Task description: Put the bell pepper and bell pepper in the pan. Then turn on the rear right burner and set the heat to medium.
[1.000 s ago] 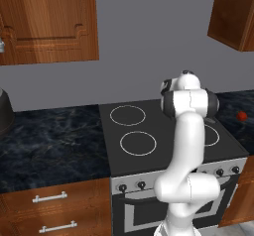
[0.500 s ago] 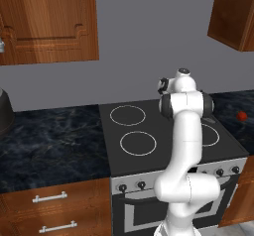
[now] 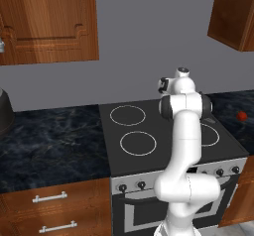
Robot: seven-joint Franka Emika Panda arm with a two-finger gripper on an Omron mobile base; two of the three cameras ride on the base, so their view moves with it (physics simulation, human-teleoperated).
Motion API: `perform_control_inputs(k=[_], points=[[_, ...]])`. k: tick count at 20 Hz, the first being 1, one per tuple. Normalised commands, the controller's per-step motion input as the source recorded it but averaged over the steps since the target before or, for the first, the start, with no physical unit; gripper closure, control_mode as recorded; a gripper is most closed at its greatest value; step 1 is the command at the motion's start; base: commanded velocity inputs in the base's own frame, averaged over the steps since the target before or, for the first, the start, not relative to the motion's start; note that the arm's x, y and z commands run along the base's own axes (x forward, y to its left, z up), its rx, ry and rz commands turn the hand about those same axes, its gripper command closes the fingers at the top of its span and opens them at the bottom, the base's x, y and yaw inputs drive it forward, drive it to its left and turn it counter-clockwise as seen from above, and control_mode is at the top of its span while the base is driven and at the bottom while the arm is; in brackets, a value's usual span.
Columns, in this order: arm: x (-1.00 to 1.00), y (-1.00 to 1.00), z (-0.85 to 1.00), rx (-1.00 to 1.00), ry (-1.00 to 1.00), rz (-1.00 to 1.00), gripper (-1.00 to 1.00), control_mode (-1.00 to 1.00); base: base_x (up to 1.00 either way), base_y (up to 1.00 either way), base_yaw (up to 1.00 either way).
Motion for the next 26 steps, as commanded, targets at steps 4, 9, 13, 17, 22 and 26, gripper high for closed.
perform_control_inputs(k=[4,9,13,17,22,26], points=[[0.00,0.00,0.00,0.00,0.00,0.00,-1.00,-1.00,0.00,0.00,0.00],[-0.01,0.00,0.00,0.00,0.00,0.00,-1.00,-1.00,0.00,0.00,0.00],[-0.11,0.00,0.00,0.00,0.00,0.00,-1.00,-1.00,0.00,0.00,0.00],[-0.39,0.00,0.08,0.00,0.00,0.00,-1.00,-1.00,0.00,0.00,0.00],[-0.99,0.06,0.23,0.00,-0.05,0.00,-1.00,-1.00,0.00,0.00,0.00],[-1.00,0.10,0.11,0.00,-0.07,0.00,-1.00,-1.00,0.00,0.00,0.00]])
